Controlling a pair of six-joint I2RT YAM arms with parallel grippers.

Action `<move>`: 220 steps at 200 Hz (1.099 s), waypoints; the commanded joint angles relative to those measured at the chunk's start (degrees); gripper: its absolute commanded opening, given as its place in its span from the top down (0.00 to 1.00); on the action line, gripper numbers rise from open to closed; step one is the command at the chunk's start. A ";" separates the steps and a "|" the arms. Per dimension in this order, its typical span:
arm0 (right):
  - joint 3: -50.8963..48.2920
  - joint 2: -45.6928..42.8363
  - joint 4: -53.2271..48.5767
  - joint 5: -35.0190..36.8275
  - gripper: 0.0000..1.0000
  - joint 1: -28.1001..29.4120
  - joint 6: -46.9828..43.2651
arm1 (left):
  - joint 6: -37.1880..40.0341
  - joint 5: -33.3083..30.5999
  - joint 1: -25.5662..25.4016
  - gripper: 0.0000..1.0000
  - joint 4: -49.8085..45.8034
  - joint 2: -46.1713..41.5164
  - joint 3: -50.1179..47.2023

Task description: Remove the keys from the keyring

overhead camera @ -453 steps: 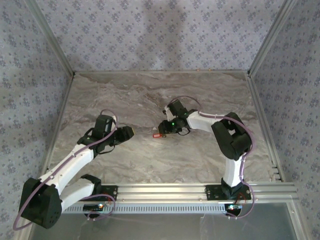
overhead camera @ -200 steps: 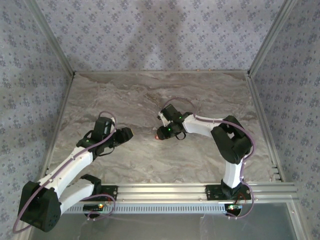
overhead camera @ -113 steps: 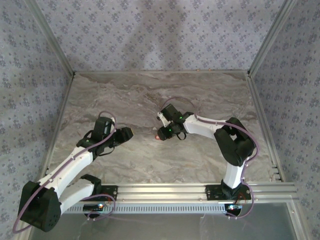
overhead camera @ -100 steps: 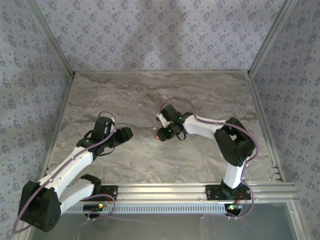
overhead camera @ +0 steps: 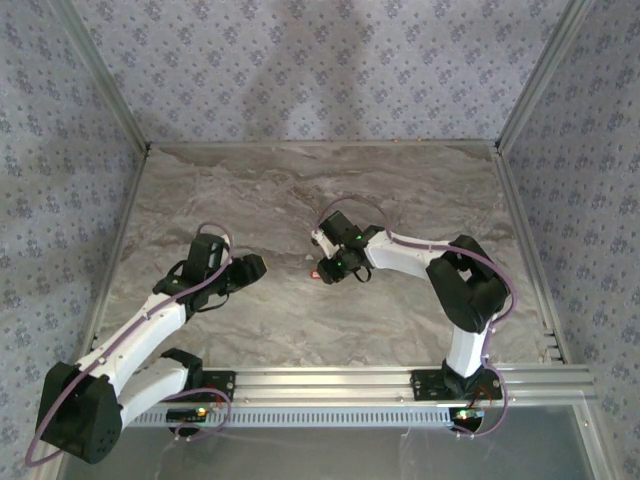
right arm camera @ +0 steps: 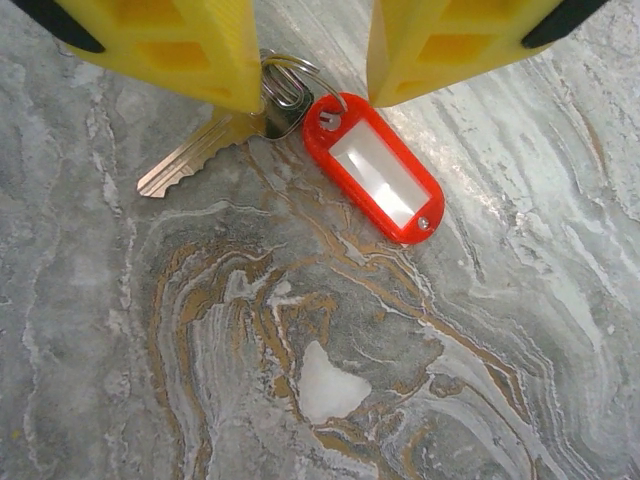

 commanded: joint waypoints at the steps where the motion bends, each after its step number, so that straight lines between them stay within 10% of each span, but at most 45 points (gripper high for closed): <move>1: 1.79 1.41 -1.86 1.27 0.68 0.77 -0.75 | -0.30 -0.13 -0.39 0.45 0.44 -0.42 -0.64; 92: 3.42 0.49 -3.07 3.29 0.93 1.61 -1.00 | -0.59 -0.22 -0.39 0.45 0.31 -1.91 -0.82; 220: 18.07 -17.45 -18.69 -0.68 0.97 1.82 -1.10 | 8.51 6.55 -0.87 0.40 -3.12 -5.60 12.70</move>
